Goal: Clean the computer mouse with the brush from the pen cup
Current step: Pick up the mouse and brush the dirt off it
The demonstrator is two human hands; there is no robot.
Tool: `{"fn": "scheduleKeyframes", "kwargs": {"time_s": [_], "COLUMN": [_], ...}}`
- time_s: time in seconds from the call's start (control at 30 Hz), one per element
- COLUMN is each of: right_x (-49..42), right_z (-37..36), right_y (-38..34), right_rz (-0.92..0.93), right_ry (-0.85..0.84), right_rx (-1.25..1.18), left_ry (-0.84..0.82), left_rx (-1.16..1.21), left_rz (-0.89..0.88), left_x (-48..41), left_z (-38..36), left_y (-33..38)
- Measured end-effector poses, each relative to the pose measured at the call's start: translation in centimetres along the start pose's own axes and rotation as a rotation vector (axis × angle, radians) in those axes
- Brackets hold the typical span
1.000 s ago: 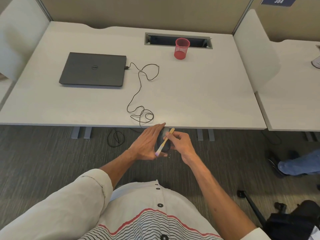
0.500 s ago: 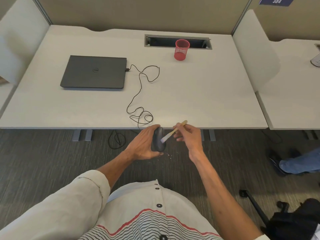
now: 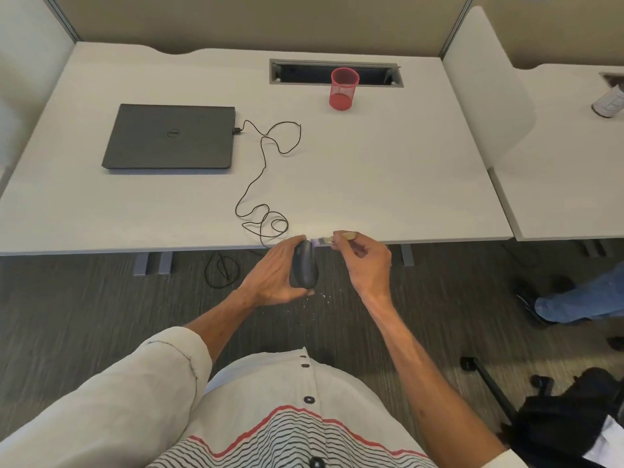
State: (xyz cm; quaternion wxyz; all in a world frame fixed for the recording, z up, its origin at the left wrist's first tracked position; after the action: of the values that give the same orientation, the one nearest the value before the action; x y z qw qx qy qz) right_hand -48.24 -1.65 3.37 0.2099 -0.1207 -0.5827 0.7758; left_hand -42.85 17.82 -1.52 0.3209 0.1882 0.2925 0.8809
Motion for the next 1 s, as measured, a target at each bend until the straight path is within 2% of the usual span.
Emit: {"fn": "scheduleKeyframes", "kwargs": {"time_s": [0.2,0.33,0.47,0.6,0.7,1.0], "right_x": [0.1,0.3,0.2,0.2,0.4,2.3], "right_z": [0.1,0.4,1.3,1.4,0.8,1.7], "right_y": [0.0,1.3,1.4,0.3,0.2,3.2], "right_rz": [-0.036,-0.122,-0.162,-0.120,-0.118,-0.216], "right_ry": [-0.020,-0.067,-0.015,0.066,0.060,-0.005], "right_rx": [0.139,0.223,0.142,0.018,0.009,0.241], "left_ry": [0.011,0.015,0.017,0.020,0.031,0.038], "left_rx": [-0.009,-0.022,-0.024,-0.017,-0.019,0.001], "left_rz": [0.014,0.024,0.032,0.024,0.024,0.025], "left_x": [-0.3,-0.3,-0.2,-0.2,-0.1,0.4], "left_z": [0.2,0.1,0.1,0.2,0.4,0.4], "left_y": [-0.1,-0.2,-0.1,0.1,0.3,0.5]}}
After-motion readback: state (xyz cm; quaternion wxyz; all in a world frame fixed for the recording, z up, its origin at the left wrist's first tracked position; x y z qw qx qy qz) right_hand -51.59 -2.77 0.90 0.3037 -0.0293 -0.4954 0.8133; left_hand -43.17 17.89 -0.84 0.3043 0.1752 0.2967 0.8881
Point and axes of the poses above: each hand's wrist, its own x-axis away from the middle knuckle, its own z-axis out of the back of the hand, y = z × x, the point moved 9 cm from there along -x, towards the middle knuckle, and after that the axes turned 2 degrees about -z, right-handed, at the moved point
